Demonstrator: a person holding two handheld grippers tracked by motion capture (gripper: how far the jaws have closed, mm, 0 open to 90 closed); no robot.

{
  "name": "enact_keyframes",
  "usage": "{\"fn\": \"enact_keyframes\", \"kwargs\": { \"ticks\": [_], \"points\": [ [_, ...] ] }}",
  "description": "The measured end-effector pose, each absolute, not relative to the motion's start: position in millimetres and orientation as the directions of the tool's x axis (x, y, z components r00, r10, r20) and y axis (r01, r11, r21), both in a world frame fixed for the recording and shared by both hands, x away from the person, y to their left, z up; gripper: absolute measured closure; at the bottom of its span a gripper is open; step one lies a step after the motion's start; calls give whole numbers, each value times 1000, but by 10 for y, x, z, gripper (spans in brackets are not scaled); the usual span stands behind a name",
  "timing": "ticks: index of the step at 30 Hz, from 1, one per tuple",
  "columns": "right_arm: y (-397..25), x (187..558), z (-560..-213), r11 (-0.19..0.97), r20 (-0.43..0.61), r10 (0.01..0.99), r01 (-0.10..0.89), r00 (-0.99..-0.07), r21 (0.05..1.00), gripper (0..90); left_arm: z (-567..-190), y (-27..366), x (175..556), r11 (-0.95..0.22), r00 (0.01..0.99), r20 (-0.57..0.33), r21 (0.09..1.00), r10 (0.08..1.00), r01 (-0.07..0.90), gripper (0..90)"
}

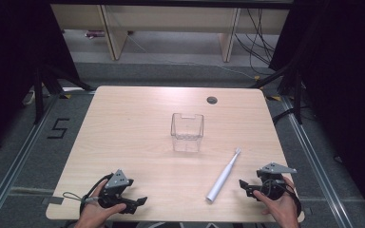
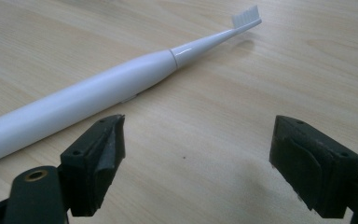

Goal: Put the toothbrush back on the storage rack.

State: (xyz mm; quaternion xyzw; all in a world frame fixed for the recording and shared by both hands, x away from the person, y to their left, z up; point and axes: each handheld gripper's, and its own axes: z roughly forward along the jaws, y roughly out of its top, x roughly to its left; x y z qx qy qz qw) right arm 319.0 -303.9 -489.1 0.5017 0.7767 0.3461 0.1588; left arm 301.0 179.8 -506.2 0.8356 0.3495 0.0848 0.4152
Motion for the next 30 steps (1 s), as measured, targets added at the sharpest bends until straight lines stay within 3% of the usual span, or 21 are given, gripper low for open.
{"fn": "enact_keyframes", "kwargs": {
  "ticks": [3,5,19,20,23,27,30],
  "points": [
    [-3029,3192,-4896,249,113,882,655,-458,713,190,-5059,1800,3009,-413,741,-147,752,655,514,150],
    [-3053,3220,-4889,305,90,853,631,-514,713,248,-5058,1801,3008,-412,740,-147,752,656,514,150],
    [-3025,3195,-4848,309,63,863,621,-502,720,286,-5060,1799,3008,-412,741,-146,753,655,513,150],
    [-3031,3216,-4863,333,44,841,581,-539,742,320,-5060,1799,3007,-415,742,-145,752,655,513,150],
    [-3015,3189,-4830,332,67,842,612,-535,718,400,-5060,1799,3007,-413,741,-146,752,656,514,150],
    [-2976,3177,-4788,339,72,824,591,-562,732,544,-5055,1816,3025,-442,750,-117,744,651,500,151],
    [-2904,3164,-4756,339,80,800,557,-595,758,638,-5060,1799,3008,-412,741,-145,753,656,513,150]
  ]
}}
